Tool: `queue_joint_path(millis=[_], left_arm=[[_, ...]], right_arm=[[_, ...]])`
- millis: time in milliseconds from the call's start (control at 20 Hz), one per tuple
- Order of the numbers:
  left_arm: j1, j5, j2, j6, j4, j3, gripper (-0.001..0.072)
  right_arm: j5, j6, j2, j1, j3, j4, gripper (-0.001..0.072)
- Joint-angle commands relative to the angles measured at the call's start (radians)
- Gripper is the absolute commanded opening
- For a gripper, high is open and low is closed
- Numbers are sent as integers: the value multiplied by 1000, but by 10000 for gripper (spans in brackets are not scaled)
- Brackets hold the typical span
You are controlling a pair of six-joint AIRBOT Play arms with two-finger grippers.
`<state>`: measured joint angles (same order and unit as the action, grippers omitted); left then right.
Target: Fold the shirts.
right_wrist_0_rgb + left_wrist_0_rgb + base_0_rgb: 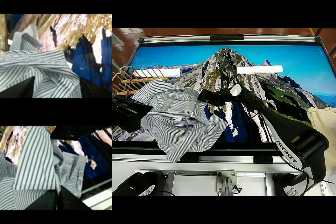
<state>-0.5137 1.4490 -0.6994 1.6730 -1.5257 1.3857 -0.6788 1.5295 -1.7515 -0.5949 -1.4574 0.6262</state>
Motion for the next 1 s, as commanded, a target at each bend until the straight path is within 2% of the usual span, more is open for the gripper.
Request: queue_joint_path(millis=[0, 50, 100, 150, 200, 250, 400, 650, 750, 950], left_arm=[[-11, -1, 27, 5, 0, 1, 53], [-11, -1, 42, 5, 0, 1, 53], [-11, -1, 56, 5, 0, 0, 53], [-11, -1, 71, 5, -1, 0, 53], [-11, -1, 80, 5, -4, 0, 53], [-10, -2, 83, 5, -4, 0, 53], [-10, -64, 69, 4, -6, 0, 53], [-10, -225, -31, 5, -18, 0, 53], [-10, -353, -92, 5, 21, 1, 53], [-10, -748, -178, 5, 222, 15, 53]], right_arm=[[22, -27, -33, -20, -1, -15, 682], [32, -26, -42, -20, -1, -18, 672], [43, -23, -49, -20, -1, -18, 626], [54, -24, -49, -19, -1, -16, 427], [64, -24, -48, -17, -1, -20, 170], [61, -29, -43, -12, -2, -27, 90], [7, -126, 9, 12, -2, 0, 89], [-95, -94, 256, 125, -2, 294, 89], [-104, -73, 391, 184, -2, 389, 89], [-71, -74, 663, 263, -2, 496, 88]])
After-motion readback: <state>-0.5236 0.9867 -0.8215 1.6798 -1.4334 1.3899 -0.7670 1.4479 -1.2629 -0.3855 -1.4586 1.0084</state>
